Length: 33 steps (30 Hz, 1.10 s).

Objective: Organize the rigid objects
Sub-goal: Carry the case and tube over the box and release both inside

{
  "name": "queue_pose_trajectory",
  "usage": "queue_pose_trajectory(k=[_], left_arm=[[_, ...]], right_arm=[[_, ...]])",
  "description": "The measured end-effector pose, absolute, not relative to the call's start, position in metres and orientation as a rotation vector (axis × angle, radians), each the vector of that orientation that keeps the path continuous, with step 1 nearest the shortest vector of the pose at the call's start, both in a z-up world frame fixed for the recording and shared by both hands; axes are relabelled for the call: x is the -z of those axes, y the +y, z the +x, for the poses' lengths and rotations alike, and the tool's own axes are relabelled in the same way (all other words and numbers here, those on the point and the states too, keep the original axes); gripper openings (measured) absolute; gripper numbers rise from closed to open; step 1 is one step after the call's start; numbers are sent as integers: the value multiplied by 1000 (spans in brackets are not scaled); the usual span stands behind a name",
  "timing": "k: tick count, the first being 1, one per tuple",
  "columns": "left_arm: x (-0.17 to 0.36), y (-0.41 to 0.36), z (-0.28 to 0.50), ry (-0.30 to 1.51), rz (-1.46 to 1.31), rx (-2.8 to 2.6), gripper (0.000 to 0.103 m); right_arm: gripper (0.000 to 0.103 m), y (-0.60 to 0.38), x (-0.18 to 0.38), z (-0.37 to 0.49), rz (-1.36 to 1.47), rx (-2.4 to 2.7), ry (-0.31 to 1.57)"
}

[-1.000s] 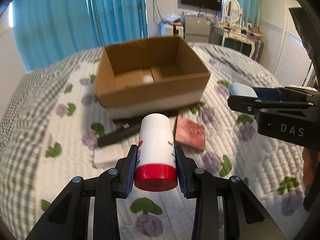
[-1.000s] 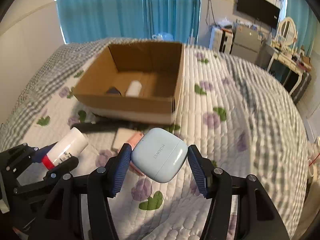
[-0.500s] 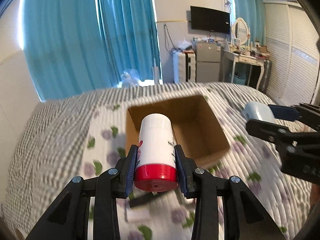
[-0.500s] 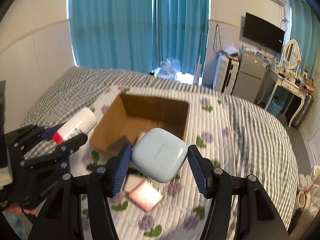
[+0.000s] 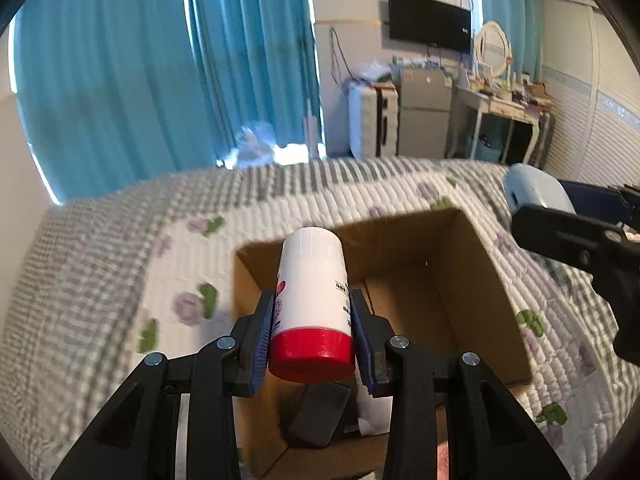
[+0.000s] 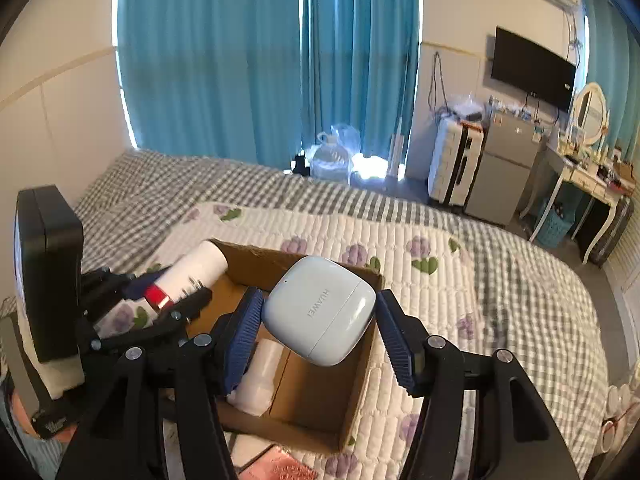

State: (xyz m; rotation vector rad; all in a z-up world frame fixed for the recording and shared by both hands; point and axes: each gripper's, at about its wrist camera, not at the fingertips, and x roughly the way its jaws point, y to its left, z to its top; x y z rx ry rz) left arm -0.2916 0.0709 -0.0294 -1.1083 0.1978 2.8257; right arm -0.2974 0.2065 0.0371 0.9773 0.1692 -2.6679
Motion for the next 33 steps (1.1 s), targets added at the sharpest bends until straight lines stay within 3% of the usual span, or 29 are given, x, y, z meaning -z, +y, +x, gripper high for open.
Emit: queue_pose_trajectory(k=[10, 13, 17, 29, 33], left_arm=[[70, 78, -313, 222, -1184, -2776, 40], [60, 82, -310, 237, -1132, -2793, 48], [44, 81, -306, 297, -1080, -2845, 48], [28, 39, -283, 206, -1100, -2880, 48], [10, 31, -257, 187, -1081, -2888, 48]], right_arm=[[58, 210, 17, -334, 1079, 2631, 185], [58, 215, 21, -335, 1086, 2631, 183], [58, 216, 22, -335, 1094, 2639, 191], [58, 192, 41, -343, 1163, 2594, 193], [76, 195, 22, -318, 1121, 2647, 239]])
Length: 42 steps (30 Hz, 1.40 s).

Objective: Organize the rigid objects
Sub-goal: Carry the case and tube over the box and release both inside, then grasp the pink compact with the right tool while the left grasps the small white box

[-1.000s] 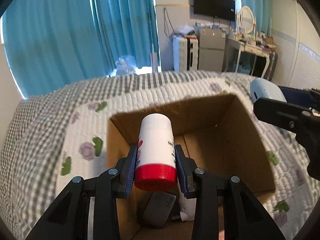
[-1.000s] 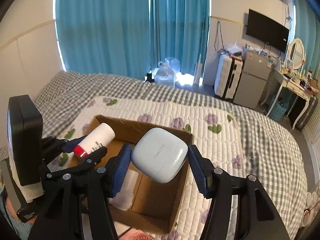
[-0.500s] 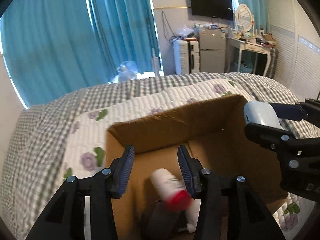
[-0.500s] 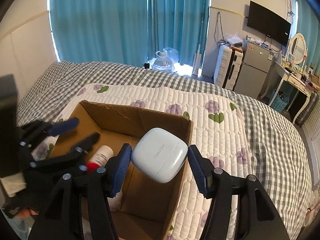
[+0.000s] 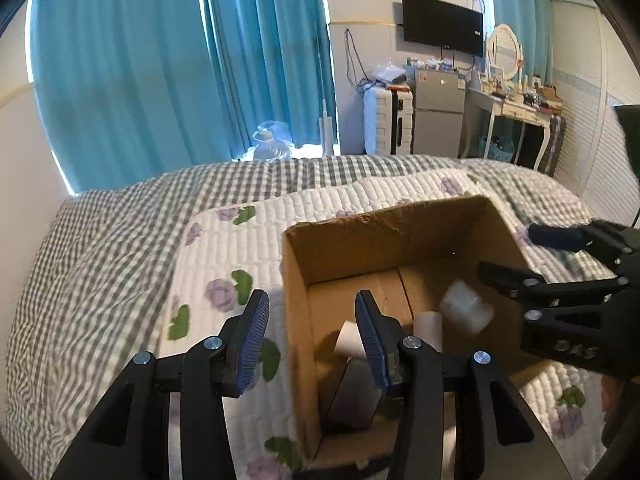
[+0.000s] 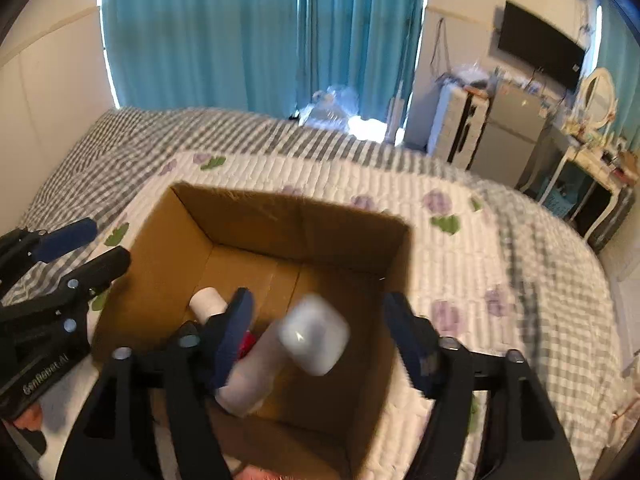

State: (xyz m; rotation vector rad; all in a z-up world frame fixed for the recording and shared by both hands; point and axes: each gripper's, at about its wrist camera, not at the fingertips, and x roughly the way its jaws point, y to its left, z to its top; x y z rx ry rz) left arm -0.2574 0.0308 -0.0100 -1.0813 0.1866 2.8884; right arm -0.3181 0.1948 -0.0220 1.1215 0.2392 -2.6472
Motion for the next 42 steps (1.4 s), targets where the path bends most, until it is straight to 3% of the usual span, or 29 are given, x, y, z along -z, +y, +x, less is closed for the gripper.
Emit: queue_pose_trajectory(k=[2, 6, 8, 13, 17, 21, 34, 42], left_arm=[[-3, 27, -242, 154, -1059, -2887, 64], [-32, 25, -207, 135, -986, -2890, 71], [-45, 25, -190, 145, -954, -2897, 87], [-67, 24, -153, 98, -865, -2885, 103], [-69, 21, -135, 89, -845, -2888, 103], [-50, 22, -125, 150, -888, -2916, 103], [109, 6, -158, 186, -1344, -2926, 103], [153, 18, -163, 281, -1452, -2812, 102]], right_arm=[[80, 201, 0, -296, 1078, 2674, 243], [88, 208, -39, -260, 1016, 2715, 270], [91, 210, -60, -236, 977, 2742, 281], [96, 211, -85, -191, 930, 2734, 259], [103, 207, -84, -166, 908, 2728, 259], [103, 205, -64, -155, 932, 2722, 277], [103, 213, 70, -191, 1199, 2604, 207], [103, 217, 128, -196, 1379, 2498, 216]])
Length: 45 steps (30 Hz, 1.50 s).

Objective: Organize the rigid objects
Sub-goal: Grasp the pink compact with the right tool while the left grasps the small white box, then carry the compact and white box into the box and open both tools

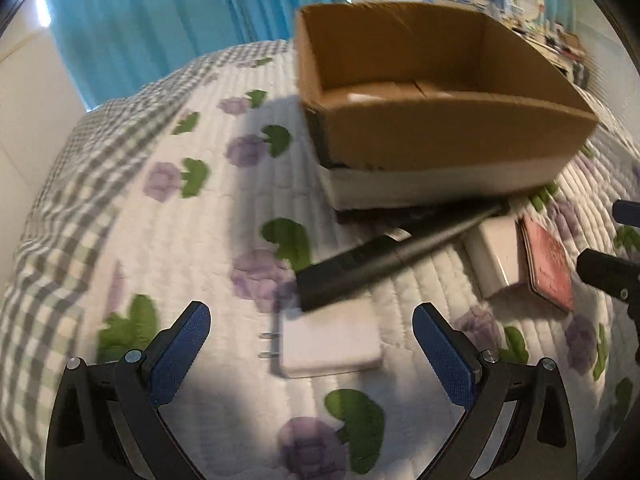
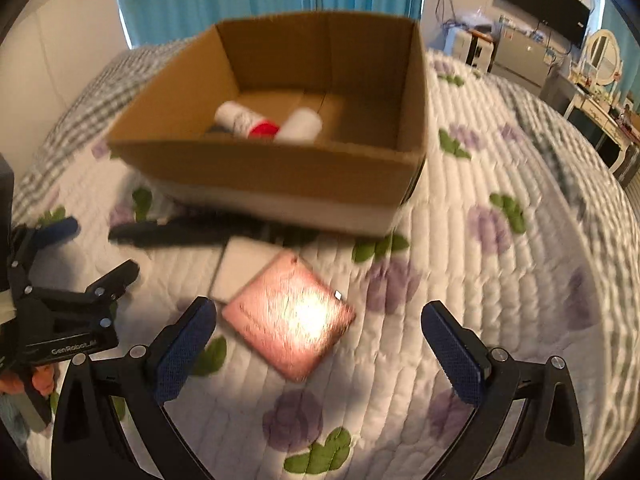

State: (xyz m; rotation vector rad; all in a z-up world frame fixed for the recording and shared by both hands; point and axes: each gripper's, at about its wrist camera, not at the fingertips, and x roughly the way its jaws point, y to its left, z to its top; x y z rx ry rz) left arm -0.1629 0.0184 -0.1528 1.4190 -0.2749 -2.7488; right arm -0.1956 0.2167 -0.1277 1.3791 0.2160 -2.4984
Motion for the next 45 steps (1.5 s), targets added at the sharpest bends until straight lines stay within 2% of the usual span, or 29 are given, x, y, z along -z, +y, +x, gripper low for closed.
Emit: queue_pose_trajectory(k=[3, 5, 7, 8, 12, 17, 19, 21, 27, 33, 36, 40, 45], left_arm=[[162, 26, -163, -325, 1461, 2738, 97], [169, 29, -164, -339, 1500, 2717, 75], [173, 30, -164, -339, 1527, 2713, 70], [172, 31, -162, -343, 1513, 2718, 57], [163, 28, -151, -259, 1520, 2765, 57], [146, 26, -132, -153, 1449, 2832, 57], [141, 26, -127, -144, 1418, 2850, 57], [140, 30, -126, -132, 1418, 2854, 57], [139, 26, -131, -136, 1432, 2859, 57], [143, 23, -137, -143, 1442, 2852, 57], [141, 24, -136, -148, 1432, 2861, 57], [134, 28, -132, -130, 1444, 2880, 57], [114, 32, -124, -96, 1406, 2889, 57]], right_arm=[[103, 211, 133, -191, 1376, 2488, 276], [103, 208, 137, -189, 1383, 2478, 290], [103, 205, 143, -187, 1403, 2465, 323], [103, 202, 144, -186, 1408, 2463, 345], [100, 197, 156, -185, 1433, 2442, 395], [83, 188, 177, -188, 1498, 2397, 469], [70, 186, 179, -188, 1500, 2396, 493], [63, 187, 175, -187, 1482, 2416, 500], [55, 199, 148, -184, 1343, 2540, 492], [26, 198, 153, -201, 1353, 2482, 467], [22, 198, 151, -200, 1345, 2471, 455], [9, 208, 135, -190, 1320, 2456, 354], [9, 212, 109, -172, 1257, 2455, 315]])
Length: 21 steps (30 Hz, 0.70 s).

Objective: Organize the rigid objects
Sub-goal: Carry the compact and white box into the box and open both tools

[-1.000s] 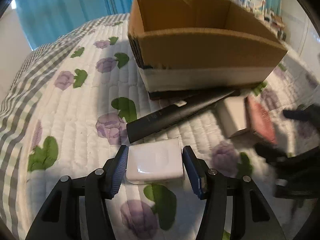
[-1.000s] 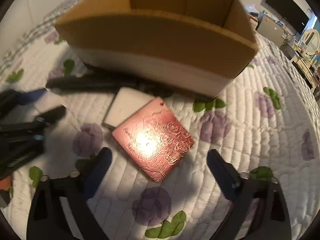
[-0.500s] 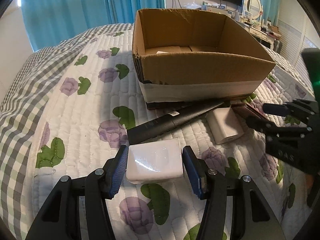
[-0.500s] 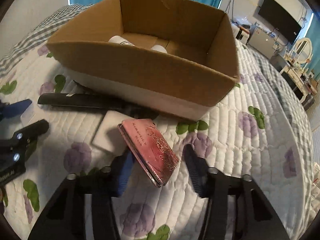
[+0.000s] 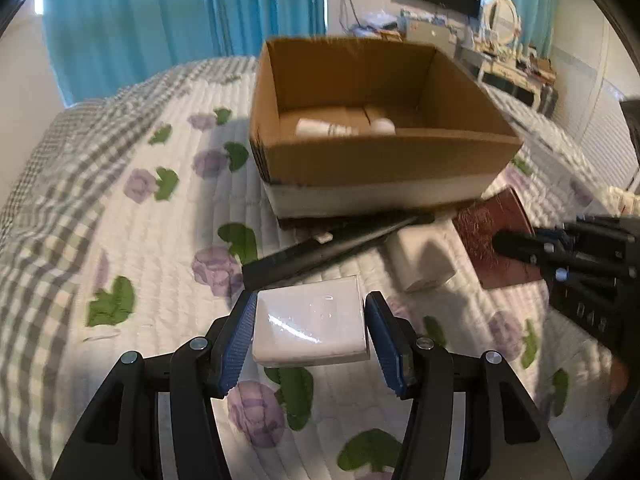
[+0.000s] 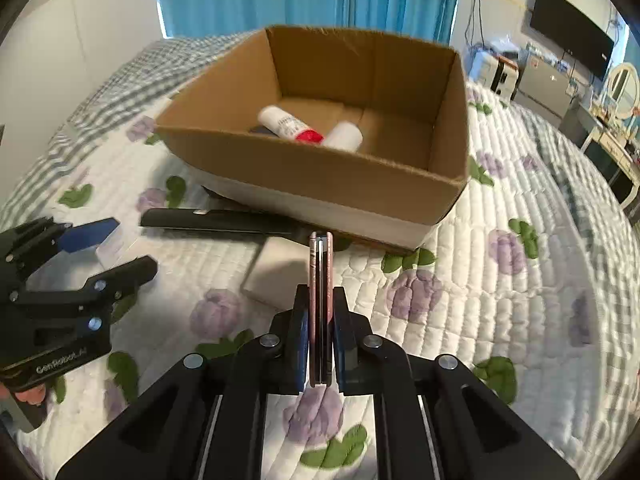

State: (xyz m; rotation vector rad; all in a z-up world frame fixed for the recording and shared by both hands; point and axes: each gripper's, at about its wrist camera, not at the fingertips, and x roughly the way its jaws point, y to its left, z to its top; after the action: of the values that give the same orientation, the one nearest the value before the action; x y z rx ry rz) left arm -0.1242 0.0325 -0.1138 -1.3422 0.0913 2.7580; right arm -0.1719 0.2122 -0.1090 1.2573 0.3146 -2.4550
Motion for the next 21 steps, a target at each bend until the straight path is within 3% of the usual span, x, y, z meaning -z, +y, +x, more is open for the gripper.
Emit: queue_pose_trajectory(k=[11, 21], left_arm=[[27, 43, -116, 68, -1148, -2831, 57], [-23, 50, -179, 86, -987, -2891, 57]], right_arm=[[9, 201, 28, -141, 1099, 2532, 297], [9, 203, -41, -202, 980, 2610, 255]])
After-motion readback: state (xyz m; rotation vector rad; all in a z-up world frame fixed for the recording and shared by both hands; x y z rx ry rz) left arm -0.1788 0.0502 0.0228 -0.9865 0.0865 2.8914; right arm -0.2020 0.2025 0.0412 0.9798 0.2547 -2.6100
